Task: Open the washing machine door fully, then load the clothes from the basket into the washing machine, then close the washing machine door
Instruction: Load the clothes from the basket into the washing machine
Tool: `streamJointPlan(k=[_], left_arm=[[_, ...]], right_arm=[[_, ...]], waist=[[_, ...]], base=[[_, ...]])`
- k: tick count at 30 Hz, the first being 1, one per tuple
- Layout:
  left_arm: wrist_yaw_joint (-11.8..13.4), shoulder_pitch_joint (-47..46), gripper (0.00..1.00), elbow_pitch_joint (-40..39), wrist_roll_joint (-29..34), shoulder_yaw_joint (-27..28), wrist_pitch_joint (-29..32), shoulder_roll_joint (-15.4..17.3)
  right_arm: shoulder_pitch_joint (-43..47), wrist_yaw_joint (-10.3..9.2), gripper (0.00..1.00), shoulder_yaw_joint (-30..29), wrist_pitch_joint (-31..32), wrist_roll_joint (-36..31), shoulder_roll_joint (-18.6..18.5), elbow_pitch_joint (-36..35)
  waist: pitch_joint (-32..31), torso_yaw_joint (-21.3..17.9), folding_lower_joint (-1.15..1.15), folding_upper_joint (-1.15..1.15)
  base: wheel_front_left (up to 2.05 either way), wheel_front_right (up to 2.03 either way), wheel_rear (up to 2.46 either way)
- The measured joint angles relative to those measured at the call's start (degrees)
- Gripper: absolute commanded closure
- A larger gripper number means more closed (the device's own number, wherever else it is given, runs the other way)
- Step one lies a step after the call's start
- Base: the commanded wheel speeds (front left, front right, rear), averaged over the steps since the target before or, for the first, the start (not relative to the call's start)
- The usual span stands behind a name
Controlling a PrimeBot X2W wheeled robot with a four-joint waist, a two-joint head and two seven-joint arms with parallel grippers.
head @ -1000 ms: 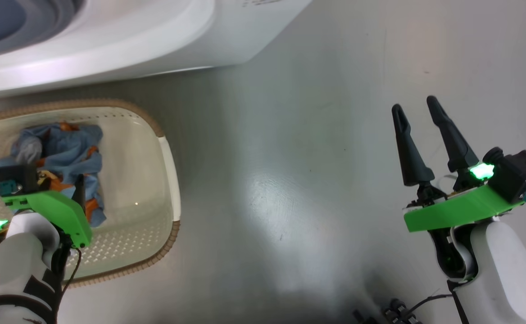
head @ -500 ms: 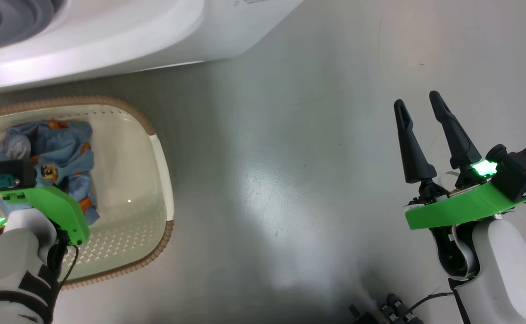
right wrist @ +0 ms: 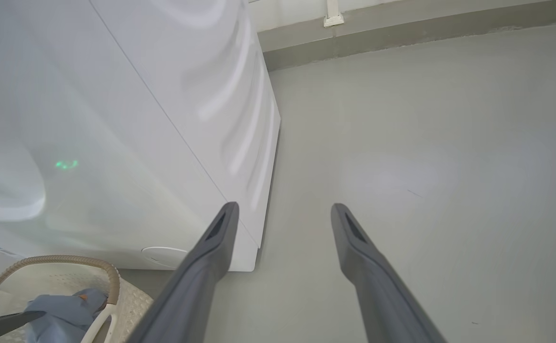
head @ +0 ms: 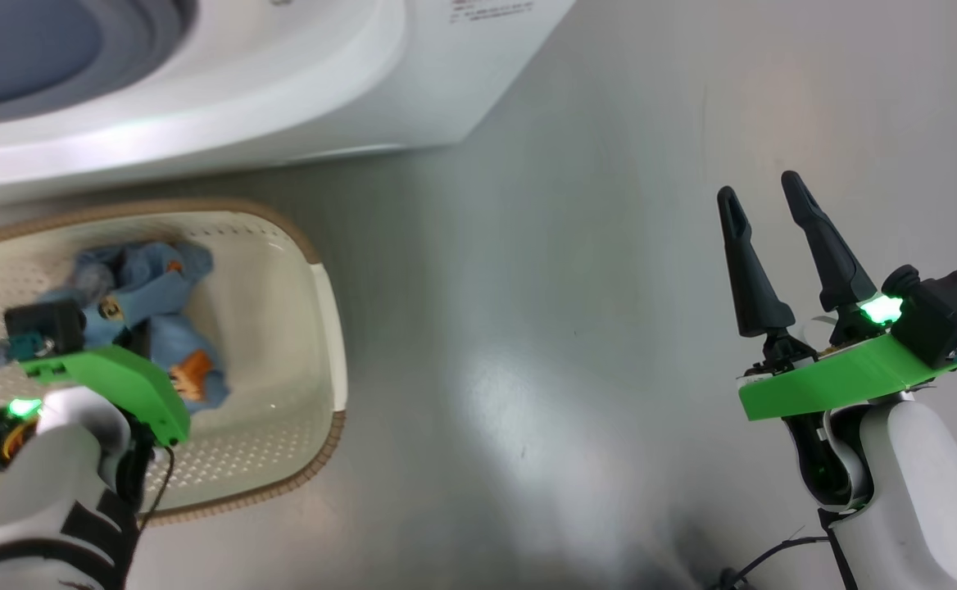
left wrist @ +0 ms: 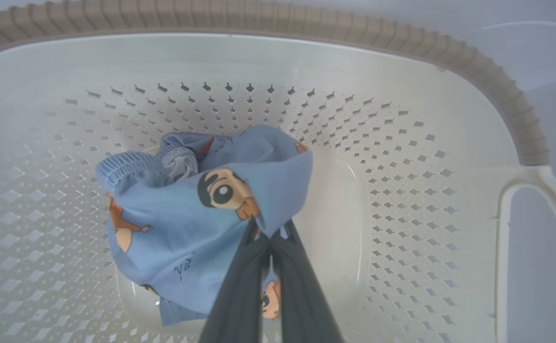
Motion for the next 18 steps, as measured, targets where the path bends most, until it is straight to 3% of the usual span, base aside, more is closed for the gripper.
streamJointPlan(k=[7,18], left_arm=[[0.0,4.6,1.0,-5.1,-2.1,0.7,-0.5,-0.6],[0.0,13.6,1.0,-16.2,0.4,7.4,-0.5,-0.9]], right_arm=[[0.6,0.0,0.0,0.1,-0.1,0.0,-0.3,1.1],[5.3,0.0,0.0,0.4,-0.1,0.5,-0.9,3.5]], waist=[[-4.6,1.5,0.0,0.0],[-13.4,3.6,0.0,0.0]], base=[[0.0,0.0,0.0],[0.0,0.0,0.0]])
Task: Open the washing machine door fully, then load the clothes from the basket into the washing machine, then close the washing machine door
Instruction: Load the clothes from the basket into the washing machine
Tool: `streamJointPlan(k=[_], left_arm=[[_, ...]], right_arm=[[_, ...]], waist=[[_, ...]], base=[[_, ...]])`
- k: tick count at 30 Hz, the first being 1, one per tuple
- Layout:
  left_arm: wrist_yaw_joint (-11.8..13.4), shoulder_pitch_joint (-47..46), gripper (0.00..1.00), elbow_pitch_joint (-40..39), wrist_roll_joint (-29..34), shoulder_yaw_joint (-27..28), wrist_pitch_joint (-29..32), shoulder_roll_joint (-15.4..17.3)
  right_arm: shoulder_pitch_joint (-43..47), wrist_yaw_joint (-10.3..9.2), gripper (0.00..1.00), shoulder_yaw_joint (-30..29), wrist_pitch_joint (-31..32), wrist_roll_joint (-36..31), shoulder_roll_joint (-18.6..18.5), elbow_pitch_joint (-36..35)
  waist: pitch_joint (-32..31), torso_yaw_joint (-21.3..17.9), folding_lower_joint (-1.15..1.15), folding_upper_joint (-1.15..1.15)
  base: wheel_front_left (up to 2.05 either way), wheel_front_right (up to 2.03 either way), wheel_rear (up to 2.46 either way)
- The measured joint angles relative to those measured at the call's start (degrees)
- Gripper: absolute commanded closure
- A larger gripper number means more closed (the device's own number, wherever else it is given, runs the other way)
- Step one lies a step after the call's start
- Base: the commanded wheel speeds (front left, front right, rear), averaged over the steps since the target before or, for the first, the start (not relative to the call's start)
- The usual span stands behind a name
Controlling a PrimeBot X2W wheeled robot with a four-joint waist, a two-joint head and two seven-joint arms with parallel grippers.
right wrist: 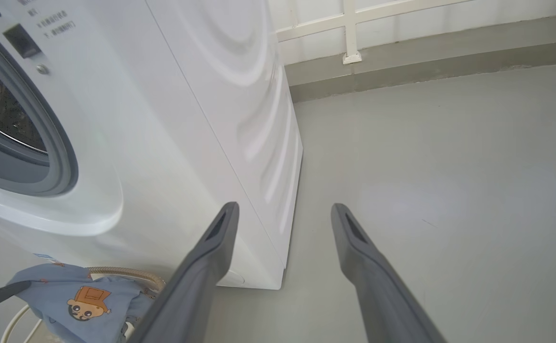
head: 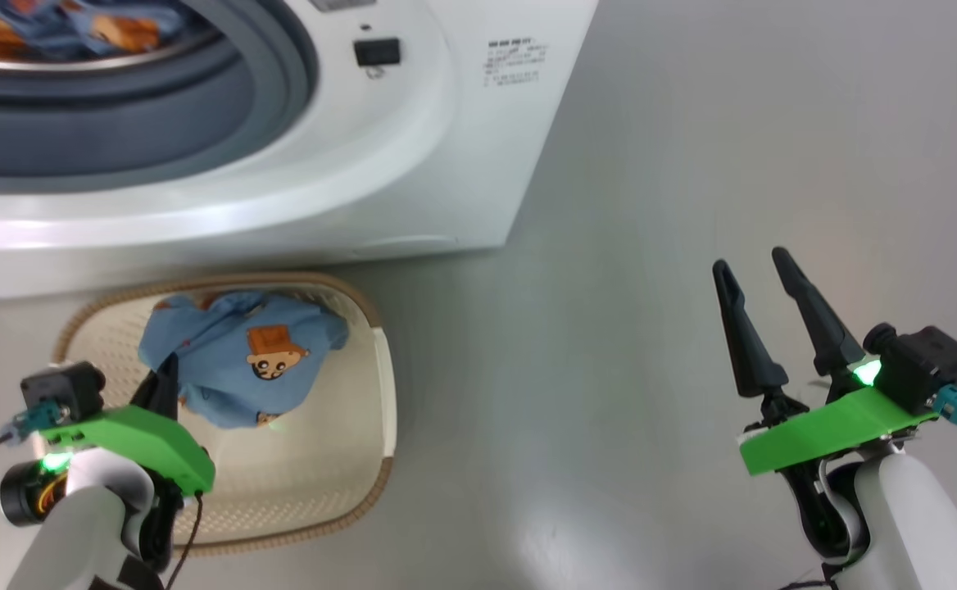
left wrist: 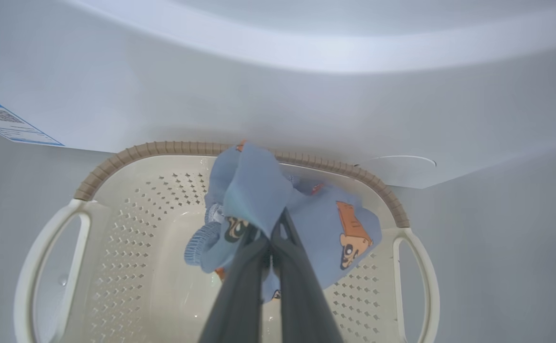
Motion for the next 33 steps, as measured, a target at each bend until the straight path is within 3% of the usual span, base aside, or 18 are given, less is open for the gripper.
streamJointPlan(k=[18,33], left_arm=[[0.0,13.2,1.0,-16.8,7.1,7.3,0.0,-1.9],[0.0,24.7,1.0,-32.9,13.4,13.3,0.0,-3.9]], right_arm=[[8.2,0.0,0.0,0.0,0.0,0.9,-1.3,1.8],[12.2,0.0,0.0,-0.2,0.0,1.0,-1.5,2.1]], waist=[[-12.5,2.6,0.0,0.0],[-18.9,4.5,0.0,0.0]], base=[[0.0,0.0,0.0],[0.0,0.0,0.0]])
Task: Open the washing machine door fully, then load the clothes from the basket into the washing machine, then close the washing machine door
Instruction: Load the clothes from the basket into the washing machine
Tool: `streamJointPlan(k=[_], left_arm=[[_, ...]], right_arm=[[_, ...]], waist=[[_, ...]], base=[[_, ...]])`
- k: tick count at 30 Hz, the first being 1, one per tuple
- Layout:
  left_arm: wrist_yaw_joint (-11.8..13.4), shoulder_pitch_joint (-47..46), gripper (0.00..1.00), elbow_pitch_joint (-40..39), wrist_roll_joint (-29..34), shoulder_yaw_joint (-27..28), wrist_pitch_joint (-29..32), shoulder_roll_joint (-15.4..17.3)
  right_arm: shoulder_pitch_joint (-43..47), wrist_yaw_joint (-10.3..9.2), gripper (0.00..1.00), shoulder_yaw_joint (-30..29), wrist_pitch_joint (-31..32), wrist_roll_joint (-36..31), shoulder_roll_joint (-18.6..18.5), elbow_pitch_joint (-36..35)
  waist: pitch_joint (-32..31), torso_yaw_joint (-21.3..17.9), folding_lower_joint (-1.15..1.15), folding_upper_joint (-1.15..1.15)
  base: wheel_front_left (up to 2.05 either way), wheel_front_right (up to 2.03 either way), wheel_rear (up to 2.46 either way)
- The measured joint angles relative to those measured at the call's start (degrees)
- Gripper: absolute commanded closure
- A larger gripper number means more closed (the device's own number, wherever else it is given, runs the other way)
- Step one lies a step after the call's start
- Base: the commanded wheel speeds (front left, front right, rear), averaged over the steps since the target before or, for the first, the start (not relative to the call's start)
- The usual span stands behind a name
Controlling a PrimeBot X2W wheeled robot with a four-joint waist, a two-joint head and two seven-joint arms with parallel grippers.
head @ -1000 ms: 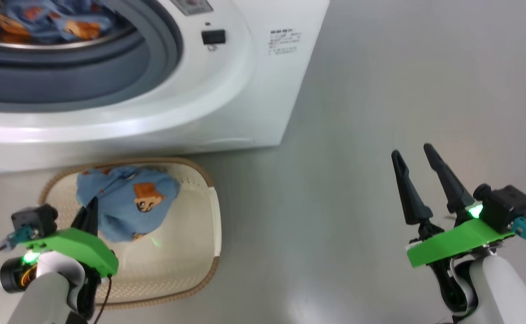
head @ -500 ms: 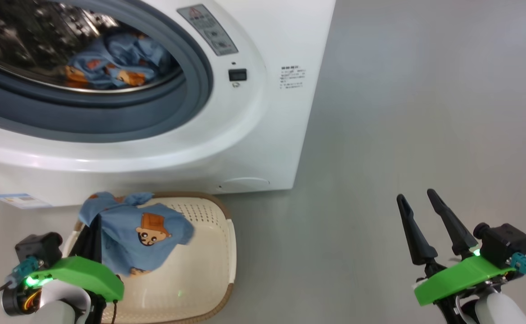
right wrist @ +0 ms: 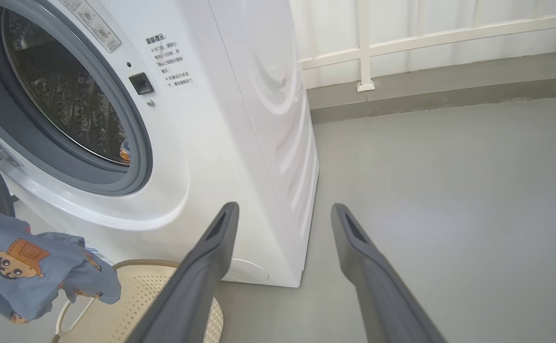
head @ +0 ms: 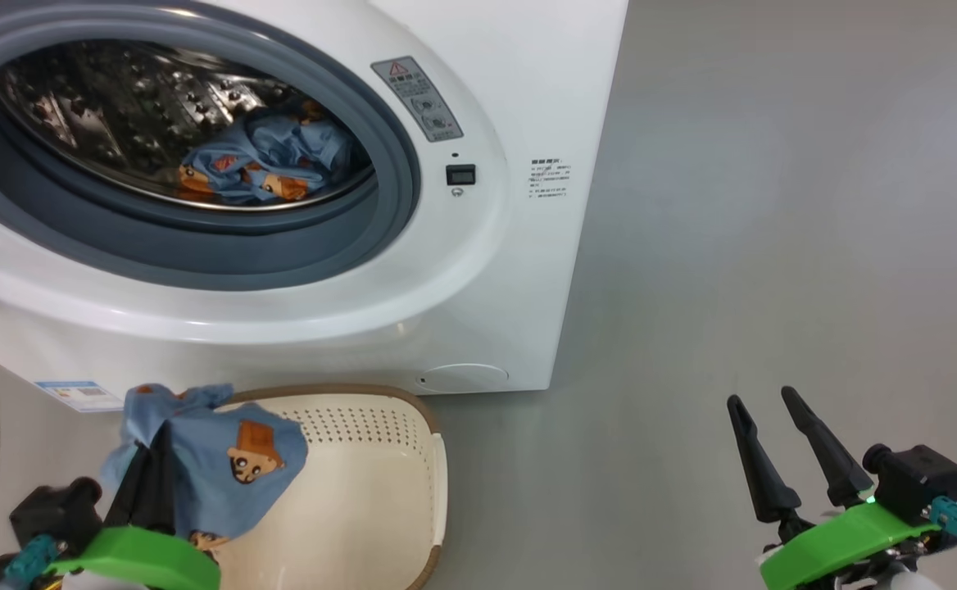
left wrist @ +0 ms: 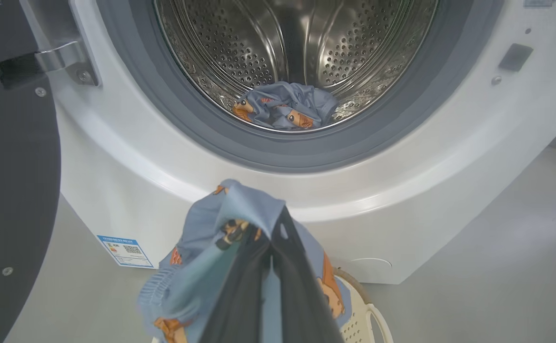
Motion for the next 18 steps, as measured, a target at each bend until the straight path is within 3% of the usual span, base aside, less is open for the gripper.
streamJointPlan(k=[9,18], left_arm=[[0.0,6.0,1.0,-9.2,2.0,2.7,0.0,-1.5],[0.0,8.7,1.0,-12.5,2.2,3.1,0.0,-2.1]], right_arm=[[1.9,0.0,0.0,-0.6,0.0,0.3,0.0,-0.2],[3.1,0.0,0.0,-1.4,0.0,0.3,0.0,-0.4]], waist=[[-1.4,0.7,0.0,0.0],[-1.6,0.9,0.0,0.0]], base=[[0.0,0.0,0.0],[0.0,0.0,0.0]])
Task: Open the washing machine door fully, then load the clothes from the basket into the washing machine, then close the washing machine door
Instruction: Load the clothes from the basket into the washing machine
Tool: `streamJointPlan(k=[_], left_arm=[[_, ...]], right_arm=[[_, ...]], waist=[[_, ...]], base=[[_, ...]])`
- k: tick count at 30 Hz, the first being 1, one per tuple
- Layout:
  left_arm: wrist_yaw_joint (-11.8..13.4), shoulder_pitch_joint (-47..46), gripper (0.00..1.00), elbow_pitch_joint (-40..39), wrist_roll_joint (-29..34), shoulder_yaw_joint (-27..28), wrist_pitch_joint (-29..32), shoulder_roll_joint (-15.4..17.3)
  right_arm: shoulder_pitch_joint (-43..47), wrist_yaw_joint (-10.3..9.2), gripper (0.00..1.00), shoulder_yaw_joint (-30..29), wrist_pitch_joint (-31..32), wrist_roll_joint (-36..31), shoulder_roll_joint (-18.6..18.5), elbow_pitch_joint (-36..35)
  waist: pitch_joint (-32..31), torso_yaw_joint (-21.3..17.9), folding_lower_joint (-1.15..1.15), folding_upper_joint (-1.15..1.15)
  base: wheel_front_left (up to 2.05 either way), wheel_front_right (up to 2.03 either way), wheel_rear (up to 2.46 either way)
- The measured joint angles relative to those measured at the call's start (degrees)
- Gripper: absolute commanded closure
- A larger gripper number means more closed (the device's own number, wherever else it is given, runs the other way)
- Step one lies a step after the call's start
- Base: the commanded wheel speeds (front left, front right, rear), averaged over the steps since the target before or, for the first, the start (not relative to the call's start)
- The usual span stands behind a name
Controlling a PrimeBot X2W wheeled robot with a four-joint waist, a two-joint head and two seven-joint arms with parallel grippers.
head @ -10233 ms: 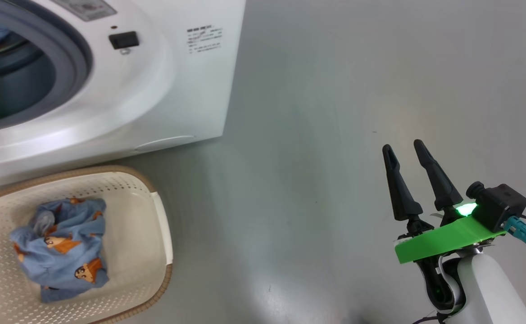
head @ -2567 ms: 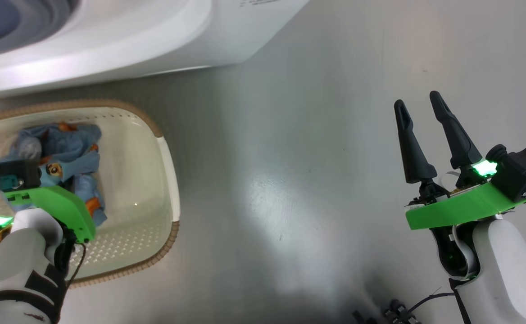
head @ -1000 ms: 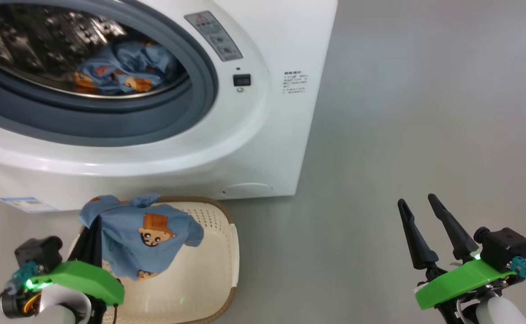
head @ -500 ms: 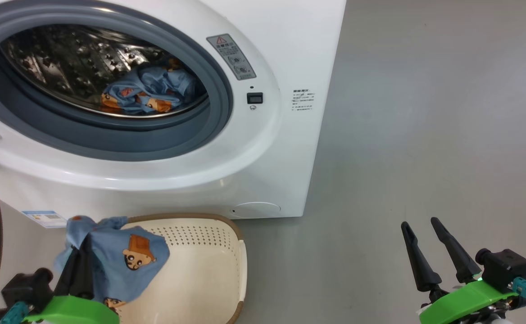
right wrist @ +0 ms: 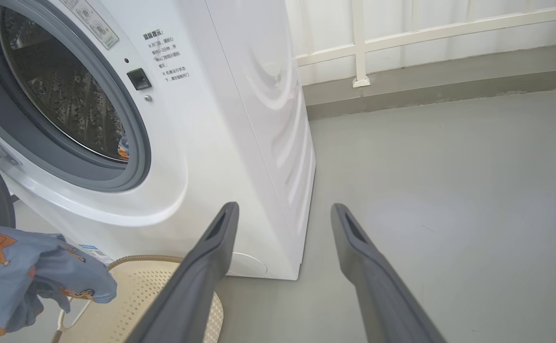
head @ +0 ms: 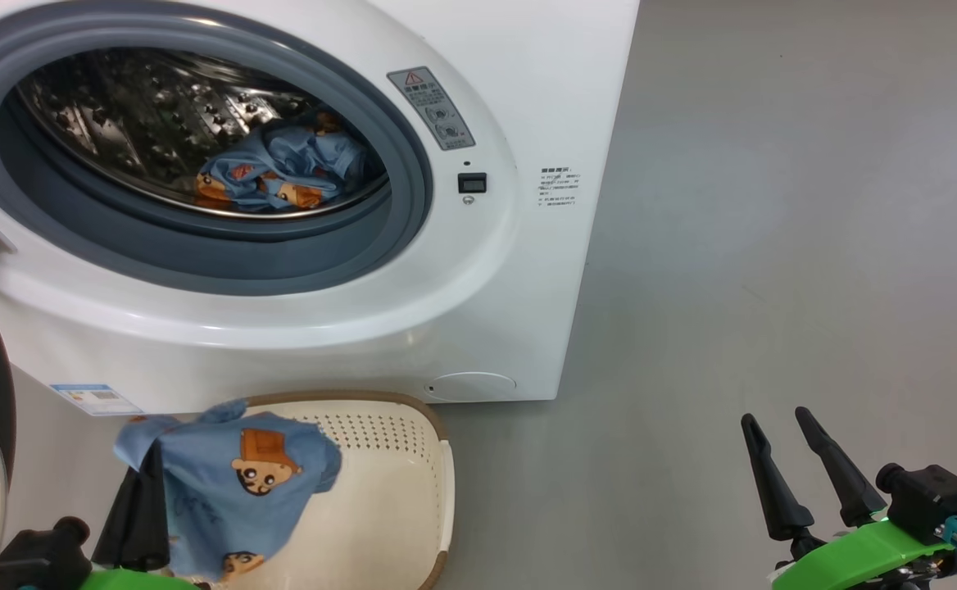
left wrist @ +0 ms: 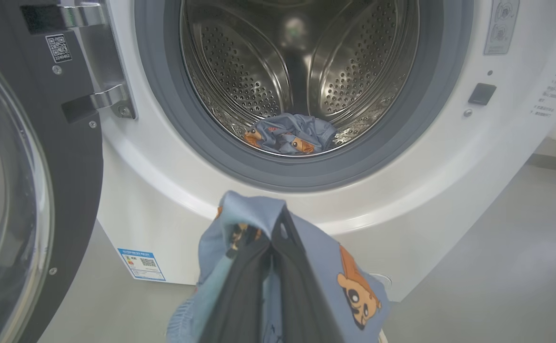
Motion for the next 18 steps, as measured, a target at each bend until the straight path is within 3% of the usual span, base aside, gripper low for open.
streamJointPlan(k=[18], left_arm=[[0.0,-0.3,1.0,-1.3,0.0,0.8,0.0,-0.9]], right_arm=[[-0.1,0.0,0.0,-0.5,0.0,0.0,0.1,-0.6]], waist=[[2.5,-0.2,0.0,0.0]], base=[[0.0,0.0,0.0]])
